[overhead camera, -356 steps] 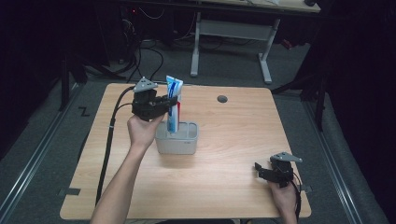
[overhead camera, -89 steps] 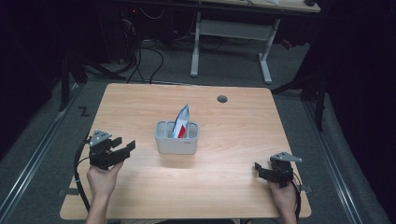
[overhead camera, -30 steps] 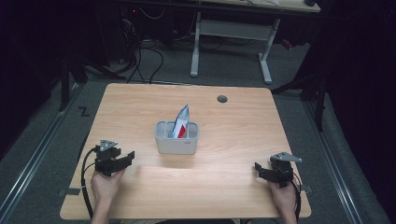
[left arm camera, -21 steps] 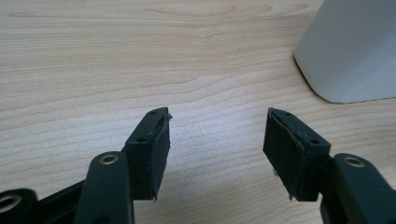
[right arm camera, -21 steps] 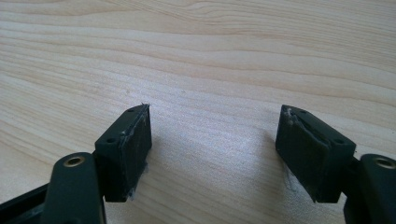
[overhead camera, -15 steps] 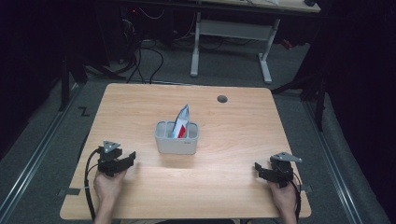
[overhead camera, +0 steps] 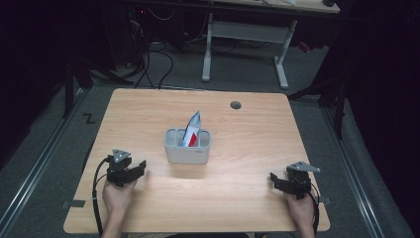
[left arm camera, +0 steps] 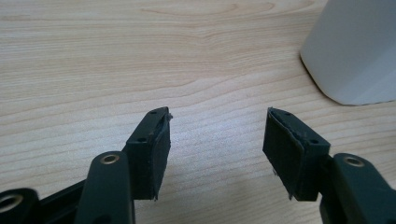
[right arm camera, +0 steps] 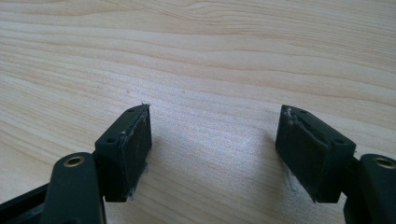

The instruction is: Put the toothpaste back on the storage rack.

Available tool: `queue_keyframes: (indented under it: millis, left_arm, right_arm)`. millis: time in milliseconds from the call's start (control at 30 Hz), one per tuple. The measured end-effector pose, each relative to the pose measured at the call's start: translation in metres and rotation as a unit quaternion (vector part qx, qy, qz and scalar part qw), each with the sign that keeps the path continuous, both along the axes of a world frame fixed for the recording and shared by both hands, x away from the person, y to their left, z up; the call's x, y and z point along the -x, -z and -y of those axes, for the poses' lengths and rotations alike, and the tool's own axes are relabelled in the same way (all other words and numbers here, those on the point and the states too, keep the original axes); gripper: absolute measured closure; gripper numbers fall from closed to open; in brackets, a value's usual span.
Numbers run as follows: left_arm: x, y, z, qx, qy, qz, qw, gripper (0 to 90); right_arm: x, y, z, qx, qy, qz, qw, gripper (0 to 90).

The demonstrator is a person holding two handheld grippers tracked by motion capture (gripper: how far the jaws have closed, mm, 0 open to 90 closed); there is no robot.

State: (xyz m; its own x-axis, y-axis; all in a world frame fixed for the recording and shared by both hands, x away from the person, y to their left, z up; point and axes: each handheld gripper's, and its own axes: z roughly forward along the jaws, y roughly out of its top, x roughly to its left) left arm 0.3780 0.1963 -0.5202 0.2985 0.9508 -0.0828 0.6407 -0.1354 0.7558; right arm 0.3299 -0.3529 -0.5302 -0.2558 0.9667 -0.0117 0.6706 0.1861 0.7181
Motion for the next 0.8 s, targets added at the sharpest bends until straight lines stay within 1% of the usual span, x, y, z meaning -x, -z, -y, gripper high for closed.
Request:
queue_keyframes:
  millis: [300, 500, 567, 667, 733, 800]
  left_arm:
    - [-0.002, 0.006, -0.001, -0.009, -0.005, -0.006, 0.9999, 41.8]
    - [-0.004, 0.012, -0.001, -0.018, -0.007, -0.014, 0.9997, 41.8]
    - [-0.004, 0.013, -0.001, -0.019, -0.007, -0.011, 0.9997, 41.6]
    - [-0.004, 0.014, -0.001, -0.015, -0.007, -0.007, 0.9998, 41.4]
    - [-0.004, 0.016, -0.001, -0.012, -0.007, 0.002, 0.9999, 40.7]
    - [-0.004, 0.016, -0.002, -0.011, -0.008, 0.001, 0.9999, 40.4]
  right_arm:
    - [0.000, 0.000, 0.000, 0.000, -0.001, 0.001, 1.0000, 27.0]
    - [0.000, 0.000, 0.000, 0.000, -0.001, 0.001, 1.0000, 27.0]
    - [0.000, 0.000, 0.000, 0.000, -0.001, 0.001, 1.0000, 27.0]
    - [0.000, 0.000, 0.000, 0.000, 0.000, 0.000, 1.0000, 27.0]
    - [0.000, 0.000, 0.000, 0.000, 0.000, 0.000, 1.0000, 27.0]
    - [0.000, 0.000, 0.000, 0.000, 0.000, 0.001, 1.0000, 27.0]
